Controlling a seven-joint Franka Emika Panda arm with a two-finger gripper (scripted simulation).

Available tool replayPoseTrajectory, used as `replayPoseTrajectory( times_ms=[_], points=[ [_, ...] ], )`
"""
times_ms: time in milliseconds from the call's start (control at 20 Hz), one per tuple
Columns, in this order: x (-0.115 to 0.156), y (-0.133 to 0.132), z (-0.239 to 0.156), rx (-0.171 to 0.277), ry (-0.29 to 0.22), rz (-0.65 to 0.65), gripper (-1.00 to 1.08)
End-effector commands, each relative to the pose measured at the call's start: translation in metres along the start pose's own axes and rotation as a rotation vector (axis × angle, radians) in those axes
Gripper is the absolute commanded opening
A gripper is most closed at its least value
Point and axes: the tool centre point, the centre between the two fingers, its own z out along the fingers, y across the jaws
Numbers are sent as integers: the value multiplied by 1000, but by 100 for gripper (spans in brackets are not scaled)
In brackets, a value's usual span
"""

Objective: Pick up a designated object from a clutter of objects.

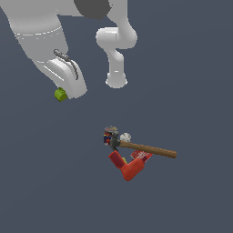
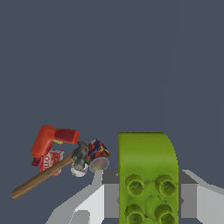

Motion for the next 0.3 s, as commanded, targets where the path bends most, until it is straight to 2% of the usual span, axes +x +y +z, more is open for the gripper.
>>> replayPoseTrajectory(
  times_ms=[0,250],
  points=[
    [2,1,-2,0,0,-1,-100],
    [2,0,-1,0,0,0,-100]
  ],
)
